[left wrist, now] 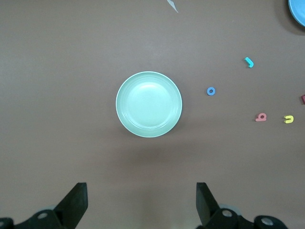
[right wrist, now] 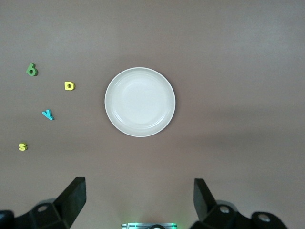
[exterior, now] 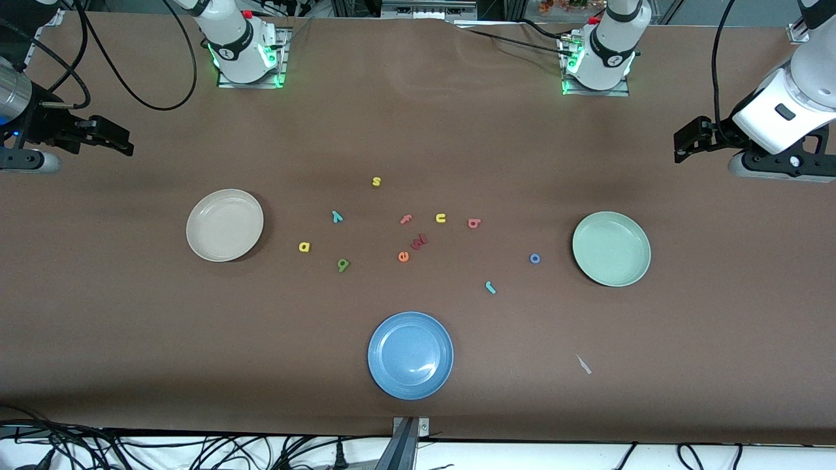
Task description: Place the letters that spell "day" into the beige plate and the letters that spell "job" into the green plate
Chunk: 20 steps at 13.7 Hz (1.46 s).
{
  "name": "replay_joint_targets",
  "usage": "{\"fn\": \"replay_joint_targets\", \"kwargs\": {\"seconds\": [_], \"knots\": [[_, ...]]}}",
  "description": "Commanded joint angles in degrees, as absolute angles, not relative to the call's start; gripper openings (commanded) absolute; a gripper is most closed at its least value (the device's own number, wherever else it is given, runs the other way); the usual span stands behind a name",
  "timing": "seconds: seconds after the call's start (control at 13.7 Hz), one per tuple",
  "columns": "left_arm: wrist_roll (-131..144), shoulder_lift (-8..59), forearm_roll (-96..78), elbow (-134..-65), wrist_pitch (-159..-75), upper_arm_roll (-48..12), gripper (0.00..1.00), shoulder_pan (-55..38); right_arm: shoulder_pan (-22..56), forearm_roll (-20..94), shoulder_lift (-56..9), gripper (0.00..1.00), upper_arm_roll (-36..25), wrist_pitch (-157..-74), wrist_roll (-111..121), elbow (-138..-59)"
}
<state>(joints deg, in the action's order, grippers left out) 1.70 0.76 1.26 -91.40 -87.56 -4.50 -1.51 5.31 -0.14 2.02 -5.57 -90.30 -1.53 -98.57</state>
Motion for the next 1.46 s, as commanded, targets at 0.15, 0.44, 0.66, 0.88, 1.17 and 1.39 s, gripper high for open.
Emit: {"fn": "replay_joint_targets", "kwargs": {"seconds": [0.15,0.44,0.66,0.88,1.17,1.39], "knots": [[0.35,0.79,1.76,-90.97,-87.45,-4.57,1.0,-1.32,5.53,0.88,1.06,1.0,-5.45,-89.03,0.43,-97.47],[1.14,0.88,1.85,-90.97,-87.01,-4.66,1.0,-1.41,9.39,0.97,-0.26,1.0,-4.22,-87.62,-0.26,-97.38],[1.23,0.97,1.85,-90.97,-87.01,-5.01,1.0,-1.58,13.69,1.05,-2.45,1.0,-3.34,-88.33,-0.26,-97.47],[0.45,1.66,1.93,-90.97,-87.27,-4.92,1.0,-1.84,16.34,1.58,-5.7,1.0,-3.16,-91.31,-1.31,-97.65],[1.23,4.39,1.84,-90.97,-87.45,-5.18,1.0,-2.46,21.52,2.29,-10.71,1.0,-3.16,-102.18,-10.16,-101.94],[1.23,7.02,1.67,-90.27,-87.71,-5.19,1.0,-4.21,24.52,2.29,-15.01,1.0,-3.16,-108.35,-16.15,-102.92]]}}
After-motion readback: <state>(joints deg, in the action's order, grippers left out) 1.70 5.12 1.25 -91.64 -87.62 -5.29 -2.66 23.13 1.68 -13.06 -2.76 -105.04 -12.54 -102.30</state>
